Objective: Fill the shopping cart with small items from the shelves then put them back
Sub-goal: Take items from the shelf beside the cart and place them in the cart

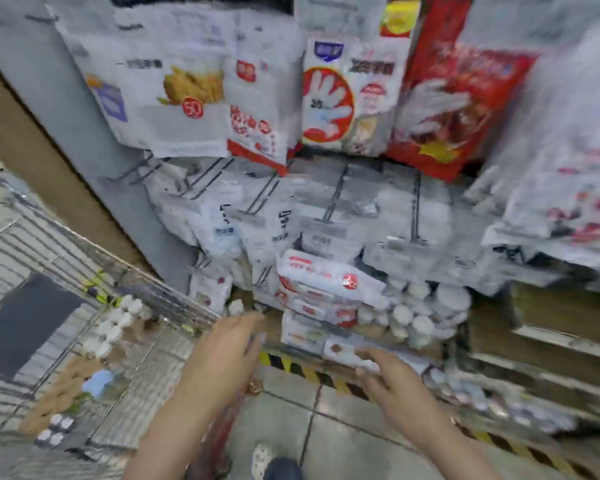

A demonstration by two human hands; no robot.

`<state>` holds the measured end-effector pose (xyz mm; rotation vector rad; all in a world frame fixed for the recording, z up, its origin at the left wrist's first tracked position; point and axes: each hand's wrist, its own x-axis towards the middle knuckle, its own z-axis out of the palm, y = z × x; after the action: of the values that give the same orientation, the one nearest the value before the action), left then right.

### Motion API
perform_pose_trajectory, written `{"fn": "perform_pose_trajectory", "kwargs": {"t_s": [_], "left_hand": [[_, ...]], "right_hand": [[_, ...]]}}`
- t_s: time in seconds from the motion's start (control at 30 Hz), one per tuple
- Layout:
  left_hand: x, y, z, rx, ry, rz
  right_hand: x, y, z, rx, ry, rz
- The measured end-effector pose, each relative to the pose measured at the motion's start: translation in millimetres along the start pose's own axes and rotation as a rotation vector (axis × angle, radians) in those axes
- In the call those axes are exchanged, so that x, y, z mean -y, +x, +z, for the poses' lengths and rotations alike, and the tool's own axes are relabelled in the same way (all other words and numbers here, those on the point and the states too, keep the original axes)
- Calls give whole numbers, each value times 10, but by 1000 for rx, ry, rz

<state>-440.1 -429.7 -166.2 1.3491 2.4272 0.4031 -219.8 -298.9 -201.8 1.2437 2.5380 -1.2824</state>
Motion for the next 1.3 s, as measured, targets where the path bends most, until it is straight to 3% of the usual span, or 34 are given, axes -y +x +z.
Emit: {"fn": "perform_pose_trajectory", "kwargs": {"t_s": [0.23,0.57,0.9,1.3], "left_hand": [[-1849,-358,658,216,-59,378],[-3780,-800,1266,429,-97,642],[-5439,-390,1463,219,-19,969],[-6814,371,1685,170,-45,981]], "right_hand": [[-1096,-1520,-770,-245,139,223],[-2272,-3369,-1516,-625,355,474],[-2932,-3324,-2751,-737,257,368],[-3765,-3058,-4103,-882,252,197]]}}
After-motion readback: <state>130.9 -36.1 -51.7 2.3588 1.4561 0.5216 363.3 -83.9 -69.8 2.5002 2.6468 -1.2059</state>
